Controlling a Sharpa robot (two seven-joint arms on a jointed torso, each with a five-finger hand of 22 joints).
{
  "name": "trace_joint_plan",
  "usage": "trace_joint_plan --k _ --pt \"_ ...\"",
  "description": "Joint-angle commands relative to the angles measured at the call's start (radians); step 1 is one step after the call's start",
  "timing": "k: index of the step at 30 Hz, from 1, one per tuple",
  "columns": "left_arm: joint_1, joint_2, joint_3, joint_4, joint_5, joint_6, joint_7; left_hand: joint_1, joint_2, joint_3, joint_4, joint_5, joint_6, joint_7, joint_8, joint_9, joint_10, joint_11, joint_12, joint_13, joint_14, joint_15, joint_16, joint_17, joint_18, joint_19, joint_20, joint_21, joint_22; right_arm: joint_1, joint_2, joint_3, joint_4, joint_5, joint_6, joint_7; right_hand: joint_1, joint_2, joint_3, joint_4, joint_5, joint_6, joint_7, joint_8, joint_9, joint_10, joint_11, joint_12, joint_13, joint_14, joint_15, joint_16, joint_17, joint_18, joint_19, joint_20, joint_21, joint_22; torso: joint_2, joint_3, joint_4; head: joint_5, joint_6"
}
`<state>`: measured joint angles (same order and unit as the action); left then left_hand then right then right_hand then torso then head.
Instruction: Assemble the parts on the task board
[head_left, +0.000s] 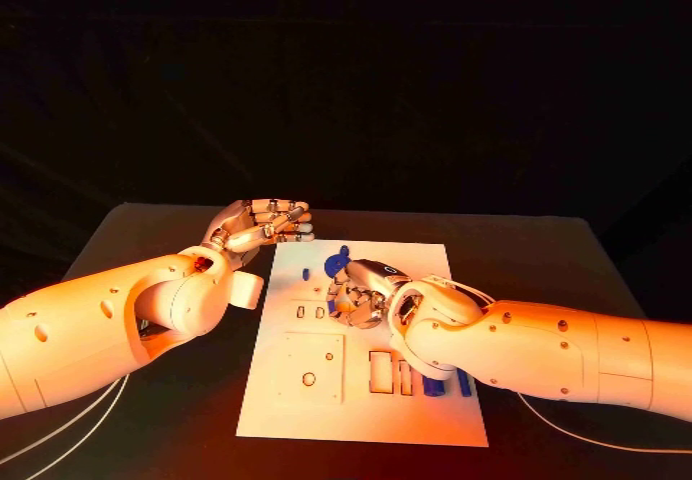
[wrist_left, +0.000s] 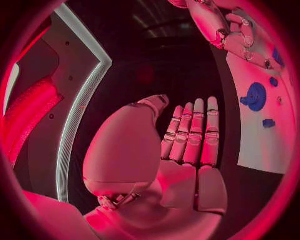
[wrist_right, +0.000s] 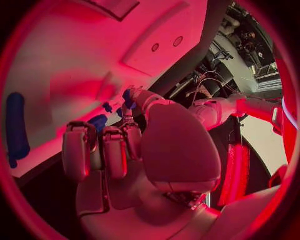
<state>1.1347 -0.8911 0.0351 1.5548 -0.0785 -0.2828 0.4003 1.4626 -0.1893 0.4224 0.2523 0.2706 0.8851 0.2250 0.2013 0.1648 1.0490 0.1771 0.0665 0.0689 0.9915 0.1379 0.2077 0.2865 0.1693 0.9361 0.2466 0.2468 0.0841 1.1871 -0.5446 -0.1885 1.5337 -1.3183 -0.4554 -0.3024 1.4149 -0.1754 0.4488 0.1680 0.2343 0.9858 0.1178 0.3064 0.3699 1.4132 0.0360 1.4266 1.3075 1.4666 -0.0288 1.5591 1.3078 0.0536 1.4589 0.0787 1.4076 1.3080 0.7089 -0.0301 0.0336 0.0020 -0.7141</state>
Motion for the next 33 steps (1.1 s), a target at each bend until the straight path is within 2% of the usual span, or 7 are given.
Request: trace_joint_plan --k 1,12,33 --pt "0.001 0.003 0.001 0.001 0.001 0.018 0.005 -0.005 -0.005 0.007 0.000 -0.006 -0.008 0.012 -0.005 0.002 -0.004 0.005 -0.001 0.000 -0.006 0.002 -0.005 0.001 0.014 -0.007 0.000 -0.004 -0.001 -0.004 0.008 -0.001 -0.007 -0.038 0.015 -0.018 -0.008 0.006 0.005 -0.003 0.005 0.006 -0.008 0.045 0.031 -0.005 -0.004 -0.003 0.058 0.096 -0.005 0.001 0.227 -0.005 -0.003 -0.004 -0.005 0.107 0.000 0.0000 0.0007 0.000 0.001" --pt "0.001 0.002 0.001 0.000 0.001 0.019 0.003 -0.005 -0.005 0.007 0.000 -0.006 -0.008 0.012 -0.005 0.002 -0.004 0.005 -0.001 0.000 -0.006 0.002 -0.005 0.001 0.014 -0.007 0.000 -0.004 -0.001 -0.013 0.022 -0.001 -0.019 -0.058 0.013 -0.024 -0.012 0.004 0.005 -0.004 0.005 0.004 -0.007 0.046 0.032 -0.004 -0.003 -0.003 0.059 0.096 -0.005 0.001 0.227 -0.005 -0.002 -0.004 -0.004 0.107 0.000 0.0000 0.0003 0.002 -0.001" --pt "0.001 0.002 0.001 -0.001 0.001 0.022 -0.001 -0.006 -0.005 0.008 0.000 -0.006 -0.009 0.012 -0.005 0.002 -0.004 0.005 -0.001 0.001 -0.008 0.002 -0.006 0.005 0.013 -0.008 0.000 -0.005 -0.002 -0.022 0.034 -0.002 -0.032 -0.081 0.005 -0.037 -0.043 -0.016 0.005 -0.005 0.004 -0.016 -0.002 0.052 0.032 -0.014 0.001 -0.013 0.048 0.095 -0.001 0.000 0.223 -0.004 -0.005 -0.002 -0.011 0.103 0.000 0.0003 0.0008 0.001 -0.007"
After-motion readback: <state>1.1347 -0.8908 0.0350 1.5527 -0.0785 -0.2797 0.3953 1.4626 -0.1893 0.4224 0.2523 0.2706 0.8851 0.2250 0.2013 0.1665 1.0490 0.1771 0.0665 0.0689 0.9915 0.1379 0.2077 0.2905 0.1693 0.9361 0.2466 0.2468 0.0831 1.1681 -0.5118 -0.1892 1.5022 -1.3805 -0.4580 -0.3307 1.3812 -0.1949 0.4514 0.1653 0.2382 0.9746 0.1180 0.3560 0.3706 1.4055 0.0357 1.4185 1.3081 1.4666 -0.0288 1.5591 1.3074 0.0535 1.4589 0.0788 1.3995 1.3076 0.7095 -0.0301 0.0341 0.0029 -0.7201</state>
